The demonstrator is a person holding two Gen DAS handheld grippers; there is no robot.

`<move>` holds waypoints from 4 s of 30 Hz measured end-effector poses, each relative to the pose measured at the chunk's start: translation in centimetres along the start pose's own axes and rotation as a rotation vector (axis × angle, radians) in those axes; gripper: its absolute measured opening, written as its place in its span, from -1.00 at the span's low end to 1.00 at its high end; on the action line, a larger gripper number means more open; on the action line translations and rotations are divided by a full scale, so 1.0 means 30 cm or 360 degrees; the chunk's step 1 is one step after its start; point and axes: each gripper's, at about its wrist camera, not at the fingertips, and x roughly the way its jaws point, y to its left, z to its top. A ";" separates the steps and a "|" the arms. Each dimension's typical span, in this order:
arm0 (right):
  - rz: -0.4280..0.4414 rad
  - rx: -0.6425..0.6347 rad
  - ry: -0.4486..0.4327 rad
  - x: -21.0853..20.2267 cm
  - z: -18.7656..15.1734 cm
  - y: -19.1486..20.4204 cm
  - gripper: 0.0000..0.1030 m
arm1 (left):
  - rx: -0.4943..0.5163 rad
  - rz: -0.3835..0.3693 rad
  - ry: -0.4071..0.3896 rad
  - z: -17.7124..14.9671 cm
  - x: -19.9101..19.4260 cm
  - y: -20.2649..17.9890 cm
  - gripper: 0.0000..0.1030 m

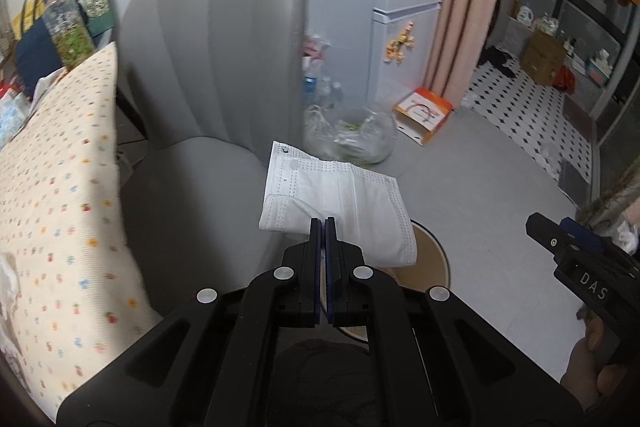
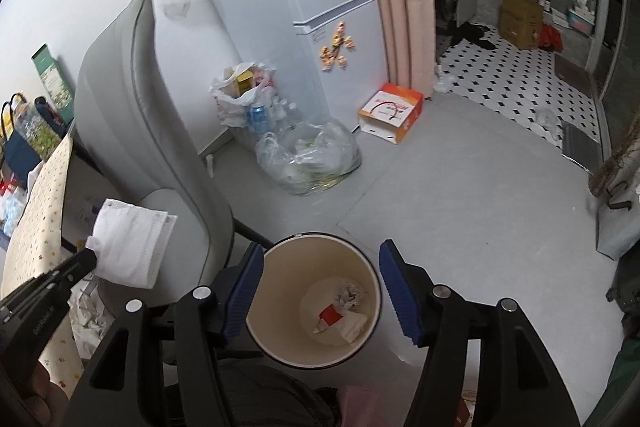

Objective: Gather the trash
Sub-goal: 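Open the right tool then the left tool to drop both packets into the bin, then move both tools back over the trash on the table, then grasp the small brown box with the left tool while the right grasps a blister pack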

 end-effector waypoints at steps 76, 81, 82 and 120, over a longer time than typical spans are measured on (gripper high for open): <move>0.0456 -0.0631 -0.0334 -0.552 -0.233 0.757 0.85 | -0.0797 0.0406 -0.0505 -0.403 -0.674 0.831 0.88; 0.0503 -0.0695 -0.0316 -0.569 -0.278 0.833 0.85 | -0.0866 0.0443 -0.0515 -0.468 -0.708 0.906 0.88; 0.0515 -0.0706 -0.0310 -0.572 -0.287 0.850 0.85 | -0.0881 0.0450 -0.0516 -0.481 -0.713 0.920 0.88; 0.0521 -0.0893 -0.0167 -0.504 -0.448 1.044 0.85 | -0.1036 0.0408 -0.0265 -0.655 -0.525 1.103 0.28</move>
